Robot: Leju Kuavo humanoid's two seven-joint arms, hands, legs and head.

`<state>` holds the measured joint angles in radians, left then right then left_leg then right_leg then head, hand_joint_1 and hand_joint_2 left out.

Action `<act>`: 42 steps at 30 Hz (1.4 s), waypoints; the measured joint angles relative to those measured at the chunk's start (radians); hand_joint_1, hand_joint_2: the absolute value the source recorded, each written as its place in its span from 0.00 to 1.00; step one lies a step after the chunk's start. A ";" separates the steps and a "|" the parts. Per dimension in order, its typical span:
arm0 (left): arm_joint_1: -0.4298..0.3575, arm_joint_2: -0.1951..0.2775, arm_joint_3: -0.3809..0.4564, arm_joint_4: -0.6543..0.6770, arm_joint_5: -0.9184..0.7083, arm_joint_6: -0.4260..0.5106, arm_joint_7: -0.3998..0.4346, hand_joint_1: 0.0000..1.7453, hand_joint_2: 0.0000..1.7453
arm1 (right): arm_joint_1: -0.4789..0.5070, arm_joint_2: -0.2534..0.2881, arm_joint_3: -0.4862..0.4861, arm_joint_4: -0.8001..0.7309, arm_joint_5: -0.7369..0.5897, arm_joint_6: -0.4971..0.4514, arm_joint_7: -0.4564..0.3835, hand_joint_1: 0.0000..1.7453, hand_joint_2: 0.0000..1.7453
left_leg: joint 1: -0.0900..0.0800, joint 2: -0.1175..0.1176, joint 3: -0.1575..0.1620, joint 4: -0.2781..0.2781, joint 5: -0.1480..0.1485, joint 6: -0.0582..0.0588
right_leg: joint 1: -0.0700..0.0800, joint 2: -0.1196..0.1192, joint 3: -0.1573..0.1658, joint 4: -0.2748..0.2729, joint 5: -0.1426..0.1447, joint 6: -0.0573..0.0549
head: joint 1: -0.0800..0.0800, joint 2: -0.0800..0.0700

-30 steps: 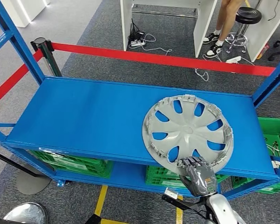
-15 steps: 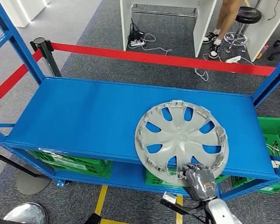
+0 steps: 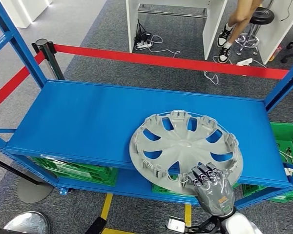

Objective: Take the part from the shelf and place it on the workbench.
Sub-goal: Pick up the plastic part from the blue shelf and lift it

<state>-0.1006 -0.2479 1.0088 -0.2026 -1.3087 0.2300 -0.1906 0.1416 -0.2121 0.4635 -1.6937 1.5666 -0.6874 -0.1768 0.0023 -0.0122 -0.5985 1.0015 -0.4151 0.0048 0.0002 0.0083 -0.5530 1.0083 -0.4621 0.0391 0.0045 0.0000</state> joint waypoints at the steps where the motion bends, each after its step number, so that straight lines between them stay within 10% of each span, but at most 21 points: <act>1: -0.004 -0.002 -0.001 0.000 0.000 0.004 -0.009 0.00 0.00 | 0.011 0.017 -0.027 -0.029 0.001 0.000 -0.044 1.00 1.00 | 0.000 0.000 0.000 0.000 0.000 0.000 | 0.000 0.000 0.000 0.000 0.000 0.000 | 0.000 0.000; 14: -0.026 -0.015 -0.029 0.000 0.000 0.033 -0.055 0.00 0.00 | 0.072 0.172 -0.212 -0.253 0.004 0.000 -0.212 1.00 1.00 | 0.000 0.000 0.000 0.000 0.000 0.000 | 0.000 0.000 0.000 0.000 0.000 0.000 | 0.000 0.000; 42: -0.026 -0.015 -0.038 0.000 0.030 0.034 -0.033 0.00 0.00 | 0.071 0.187 -0.219 -0.269 0.005 0.001 -0.237 1.00 1.00 | 0.000 0.000 -0.001 0.000 0.000 0.000 | 0.000 0.000 0.000 0.000 0.000 0.000 | 0.000 0.000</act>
<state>-0.1264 -0.2629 0.9712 -0.2026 -1.2788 0.2636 -0.2238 0.2130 -0.0252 0.2441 -1.9630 1.5713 -0.6867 -0.4134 0.0023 -0.0119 -0.5990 1.0015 -0.4150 0.0048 0.0002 0.0085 -0.5529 1.0083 -0.4620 0.0389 0.0042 0.0000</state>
